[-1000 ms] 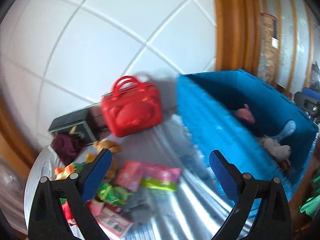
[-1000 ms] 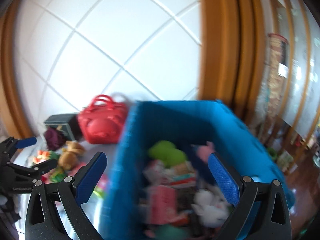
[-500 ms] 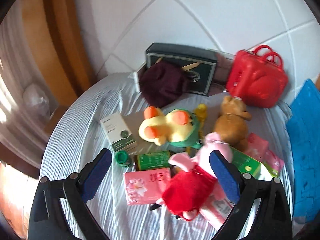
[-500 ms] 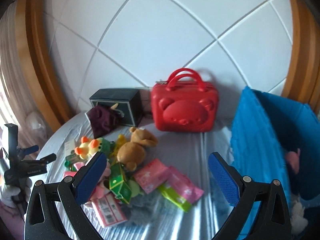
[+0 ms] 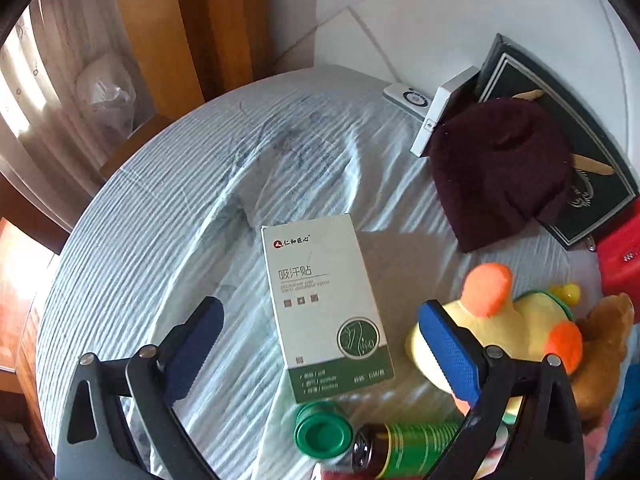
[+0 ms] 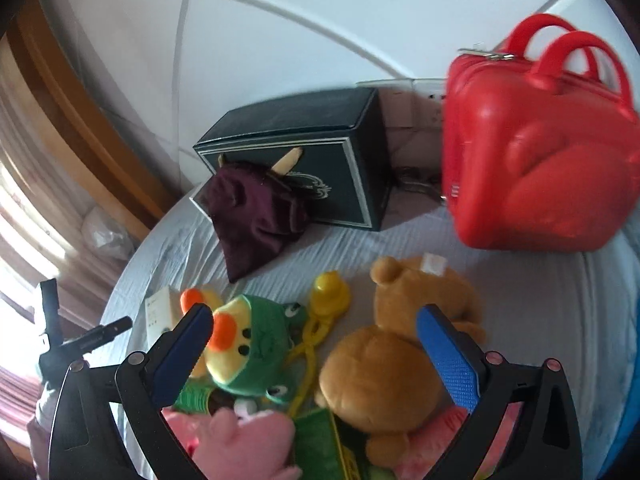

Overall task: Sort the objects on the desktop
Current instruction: 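Return both tools from the bin to the pile, then grasp the white-green patch box with left tool while right tool grasps the maroon knit hat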

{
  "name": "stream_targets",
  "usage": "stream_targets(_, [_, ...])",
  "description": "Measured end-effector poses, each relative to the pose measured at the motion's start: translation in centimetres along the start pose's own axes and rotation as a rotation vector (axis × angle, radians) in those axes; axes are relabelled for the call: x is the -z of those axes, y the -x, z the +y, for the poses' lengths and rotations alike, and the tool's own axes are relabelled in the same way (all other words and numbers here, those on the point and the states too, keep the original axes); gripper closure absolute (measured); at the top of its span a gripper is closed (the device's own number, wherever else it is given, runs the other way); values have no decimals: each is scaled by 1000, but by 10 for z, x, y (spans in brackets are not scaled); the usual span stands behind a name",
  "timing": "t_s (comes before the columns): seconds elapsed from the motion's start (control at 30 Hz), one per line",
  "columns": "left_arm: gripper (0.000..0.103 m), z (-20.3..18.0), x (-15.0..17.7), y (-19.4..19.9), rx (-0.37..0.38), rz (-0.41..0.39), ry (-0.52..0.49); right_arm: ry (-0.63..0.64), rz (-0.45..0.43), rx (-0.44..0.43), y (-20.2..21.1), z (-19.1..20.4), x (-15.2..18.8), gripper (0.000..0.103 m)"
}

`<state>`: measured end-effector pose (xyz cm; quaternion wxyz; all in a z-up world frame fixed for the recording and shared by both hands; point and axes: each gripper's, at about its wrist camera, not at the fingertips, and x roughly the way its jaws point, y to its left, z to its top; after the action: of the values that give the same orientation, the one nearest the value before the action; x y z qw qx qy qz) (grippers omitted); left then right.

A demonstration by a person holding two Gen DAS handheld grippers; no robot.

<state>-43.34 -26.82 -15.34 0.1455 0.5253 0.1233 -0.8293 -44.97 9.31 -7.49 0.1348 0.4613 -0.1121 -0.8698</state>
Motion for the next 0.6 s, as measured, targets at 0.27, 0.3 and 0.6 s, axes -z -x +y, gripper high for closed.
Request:
stream_targets(0.27, [4,-4,-9,-63,-48,56,13,42,26,6,-135,24,-47,0])
stream_targets(0.3, [4,-1,-10,-69,-43,63,24,36,17,10,-149,24,-49,0])
stream_targets(0.6, [21,1,-6,-89,-21,101,30,72,9,53,-217,32,-53,2])
